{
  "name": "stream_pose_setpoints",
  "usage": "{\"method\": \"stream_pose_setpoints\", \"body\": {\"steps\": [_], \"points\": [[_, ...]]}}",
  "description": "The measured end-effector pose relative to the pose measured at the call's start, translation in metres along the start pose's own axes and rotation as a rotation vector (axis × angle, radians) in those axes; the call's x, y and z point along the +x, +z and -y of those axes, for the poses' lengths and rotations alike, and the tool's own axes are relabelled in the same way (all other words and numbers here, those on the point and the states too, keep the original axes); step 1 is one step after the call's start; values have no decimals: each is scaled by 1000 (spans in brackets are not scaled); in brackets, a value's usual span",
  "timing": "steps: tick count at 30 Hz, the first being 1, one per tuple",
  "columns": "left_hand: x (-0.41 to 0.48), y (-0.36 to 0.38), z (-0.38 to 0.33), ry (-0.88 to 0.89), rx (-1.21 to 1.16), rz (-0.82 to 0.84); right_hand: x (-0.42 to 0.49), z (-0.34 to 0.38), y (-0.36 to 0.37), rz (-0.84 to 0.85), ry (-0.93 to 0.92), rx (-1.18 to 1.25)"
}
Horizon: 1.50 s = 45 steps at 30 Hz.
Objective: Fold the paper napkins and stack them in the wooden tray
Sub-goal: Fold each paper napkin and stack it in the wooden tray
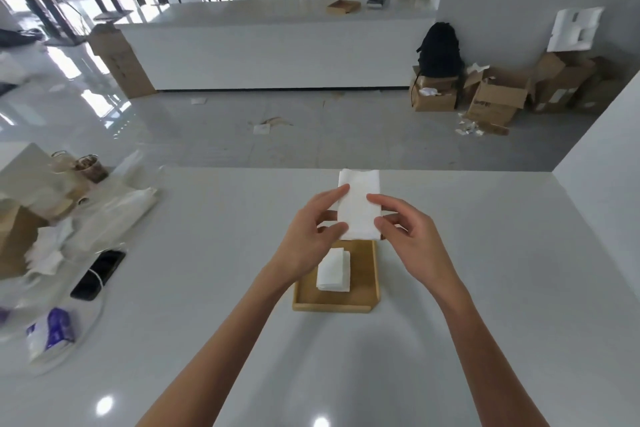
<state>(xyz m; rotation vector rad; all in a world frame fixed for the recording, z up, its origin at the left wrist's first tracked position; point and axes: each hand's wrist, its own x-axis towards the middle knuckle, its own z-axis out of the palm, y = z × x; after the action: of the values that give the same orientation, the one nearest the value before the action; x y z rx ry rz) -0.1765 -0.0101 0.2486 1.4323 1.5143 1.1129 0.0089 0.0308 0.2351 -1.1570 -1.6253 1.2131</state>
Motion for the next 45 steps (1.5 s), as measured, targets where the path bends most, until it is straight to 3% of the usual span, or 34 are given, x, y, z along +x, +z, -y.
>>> {"method": "stream_pose_setpoints", "body": {"steps": [7,13,21,30,33,36,39,41,45], "points": [[14,5,87,-190,18,-27,19,-70,47,-32,175,32],[38,30,186,-453,-24,33,37,-151,90,-40,371,-39],[59,53,262,-575,23,20,50,-233,122,-51,550,-119],[69,66,287,-634,75,24,60,-256,138,-84,569,-134],[70,65,284,-650,-60,-1,59,-252,139,-101,557,-71],[72,57,272,-654,-370,-41,60,-237,134,-116,575,45],[77,50,261,-669,-549,-76,62,-221,127,-104,599,258],[79,50,261,-667,-571,-72,64,-221,125,-107,620,366],[83,51,269,-648,-519,-44,69,-226,130,-67,619,311]]}}
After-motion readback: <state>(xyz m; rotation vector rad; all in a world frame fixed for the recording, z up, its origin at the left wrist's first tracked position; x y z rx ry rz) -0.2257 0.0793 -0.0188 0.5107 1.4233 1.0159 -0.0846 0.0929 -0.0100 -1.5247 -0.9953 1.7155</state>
